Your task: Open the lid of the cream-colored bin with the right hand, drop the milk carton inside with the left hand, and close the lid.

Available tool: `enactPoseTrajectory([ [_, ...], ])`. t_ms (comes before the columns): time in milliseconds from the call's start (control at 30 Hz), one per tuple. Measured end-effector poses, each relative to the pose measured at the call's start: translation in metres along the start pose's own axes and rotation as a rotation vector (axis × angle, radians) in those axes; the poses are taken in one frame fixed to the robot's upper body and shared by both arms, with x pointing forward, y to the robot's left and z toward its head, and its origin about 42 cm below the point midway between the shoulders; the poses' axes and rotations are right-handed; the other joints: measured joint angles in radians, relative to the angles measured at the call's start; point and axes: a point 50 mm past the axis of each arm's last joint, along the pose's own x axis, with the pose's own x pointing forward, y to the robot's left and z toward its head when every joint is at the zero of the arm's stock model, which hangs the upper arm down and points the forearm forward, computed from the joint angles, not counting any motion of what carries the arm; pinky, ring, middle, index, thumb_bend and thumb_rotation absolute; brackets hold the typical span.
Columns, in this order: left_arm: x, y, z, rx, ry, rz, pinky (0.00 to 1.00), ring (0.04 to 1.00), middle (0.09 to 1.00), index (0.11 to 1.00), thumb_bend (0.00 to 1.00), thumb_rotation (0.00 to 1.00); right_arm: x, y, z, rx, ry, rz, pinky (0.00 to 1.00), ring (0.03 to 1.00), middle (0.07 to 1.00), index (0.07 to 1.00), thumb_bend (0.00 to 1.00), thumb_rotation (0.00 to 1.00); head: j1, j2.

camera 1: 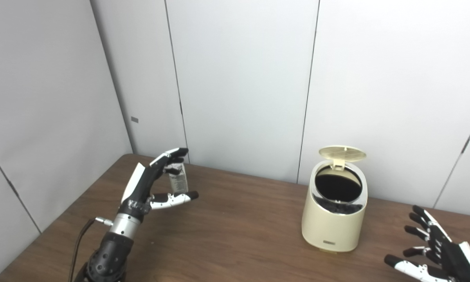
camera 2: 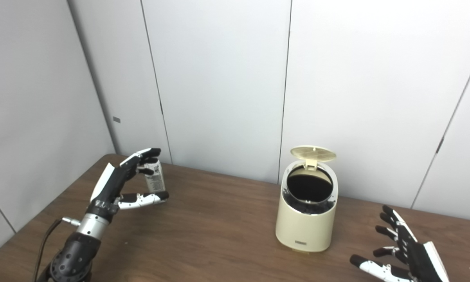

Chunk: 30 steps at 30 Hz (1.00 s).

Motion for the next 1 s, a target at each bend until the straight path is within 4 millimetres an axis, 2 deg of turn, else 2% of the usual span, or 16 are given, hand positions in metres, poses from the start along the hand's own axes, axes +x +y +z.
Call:
enactPoseTrajectory([
  [167, 0.007, 0.021, -0.009, 0.036, 0.035, 0.045, 0.77, 0.876, 0.883, 0.86, 0.81, 0.12, 0.0, 0.0, 0.0, -0.001, -0.001, 0.0, 0.55, 0.831, 0.917, 0.922, 0.76, 0.26, 0.003, 0.006],
  [467, 0.011, 0.032, -0.03, 0.07, 0.098, 0.081, 0.76, 0.886, 0.898, 0.857, 0.88, 0.14, 0.0, -0.001, 0.008, -0.001, -0.024, -0.003, 0.55, 0.835, 0.919, 0.937, 0.73, 0.25, -0.002, 0.008],
  [567, 0.016, 0.033, -0.032, 0.074, 0.104, 0.089, 0.71, 0.861, 0.906, 0.867, 0.91, 0.17, 0.0, -0.001, 0.008, -0.001, -0.019, -0.003, 0.55, 0.829, 0.912, 0.933, 0.73, 0.24, -0.011, 0.012],
  [600, 0.017, 0.033, -0.035, 0.076, 0.113, 0.09, 0.66, 0.838, 0.89, 0.867, 0.92, 0.19, 0.0, -0.001, 0.008, -0.001, -0.017, -0.002, 0.54, 0.822, 0.908, 0.93, 0.73, 0.23, -0.011, 0.014],
  [667, 0.017, 0.031, -0.037, 0.086, 0.124, 0.079, 0.66, 0.827, 0.884, 0.871, 0.91, 0.21, -0.001, -0.002, 0.008, -0.004, -0.015, -0.002, 0.53, 0.817, 0.904, 0.926, 0.74, 0.23, -0.011, 0.014],
  [800, 0.019, 0.022, -0.041, 0.117, 0.165, 0.031, 0.75, 0.866, 0.908, 0.893, 0.92, 0.24, -0.001, -0.003, 0.01, -0.005, -0.007, -0.003, 0.51, 0.803, 0.897, 0.914, 0.75, 0.23, -0.011, 0.015],
  [1000, 0.029, 0.019, -0.049, 0.094, 0.223, 0.012, 0.8, 0.902, 0.914, 0.907, 0.98, 0.29, -0.001, -0.004, 0.017, -0.007, -0.024, -0.005, 0.52, 0.808, 0.895, 0.917, 0.73, 0.21, -0.012, 0.015],
])
